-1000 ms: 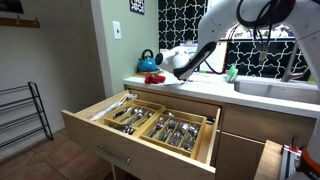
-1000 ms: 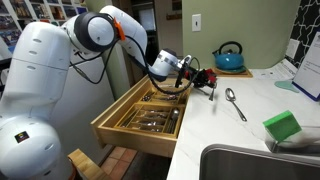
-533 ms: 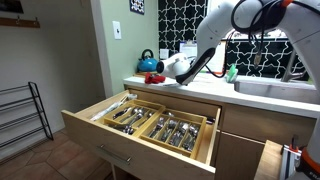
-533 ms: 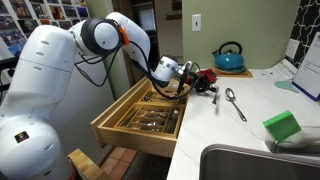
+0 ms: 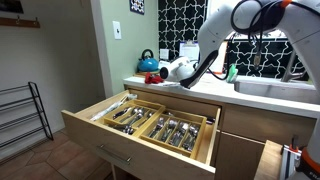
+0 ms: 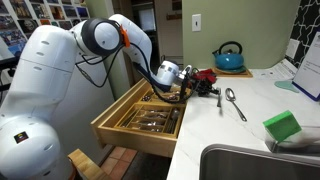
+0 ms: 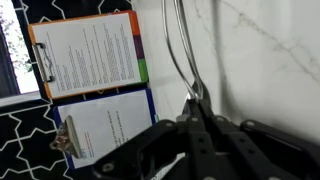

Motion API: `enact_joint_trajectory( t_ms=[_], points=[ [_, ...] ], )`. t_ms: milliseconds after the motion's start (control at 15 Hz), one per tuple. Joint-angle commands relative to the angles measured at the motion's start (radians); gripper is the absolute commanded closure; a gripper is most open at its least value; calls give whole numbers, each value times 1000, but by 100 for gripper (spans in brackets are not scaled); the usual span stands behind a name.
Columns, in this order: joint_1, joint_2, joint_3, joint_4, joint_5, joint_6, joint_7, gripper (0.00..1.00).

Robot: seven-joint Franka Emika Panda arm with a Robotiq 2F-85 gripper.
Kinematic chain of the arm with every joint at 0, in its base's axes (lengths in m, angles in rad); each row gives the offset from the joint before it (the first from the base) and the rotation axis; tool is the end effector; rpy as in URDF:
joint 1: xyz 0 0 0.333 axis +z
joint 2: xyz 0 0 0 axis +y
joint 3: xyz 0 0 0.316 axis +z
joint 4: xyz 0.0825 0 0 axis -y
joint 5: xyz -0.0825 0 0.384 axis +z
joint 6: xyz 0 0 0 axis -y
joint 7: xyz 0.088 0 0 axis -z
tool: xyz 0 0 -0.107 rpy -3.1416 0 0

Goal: Remove a fork from the drawer middle compartment and put it on the counter top

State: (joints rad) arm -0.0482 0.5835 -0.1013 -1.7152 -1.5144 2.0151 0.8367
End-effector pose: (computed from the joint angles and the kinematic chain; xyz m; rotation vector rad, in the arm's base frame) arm 0.6620 -0.1509 0.2764 1.8530 0.0120 0.2294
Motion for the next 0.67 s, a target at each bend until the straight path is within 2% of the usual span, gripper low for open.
enact_joint_trajectory(
  t_ms=[0,333,400,467,533,600],
  points=[
    [-12,-36,2,-75,-101,49,76,99],
    [-28,-59,13,-116,-146,73,119,99],
    [-32,-63,14,-122,-151,83,131,92],
    [-35,-68,14,-128,-157,87,141,77],
    [-38,-71,14,-134,-162,92,154,69],
    [-41,-74,13,-139,-169,97,165,65]
  ],
)
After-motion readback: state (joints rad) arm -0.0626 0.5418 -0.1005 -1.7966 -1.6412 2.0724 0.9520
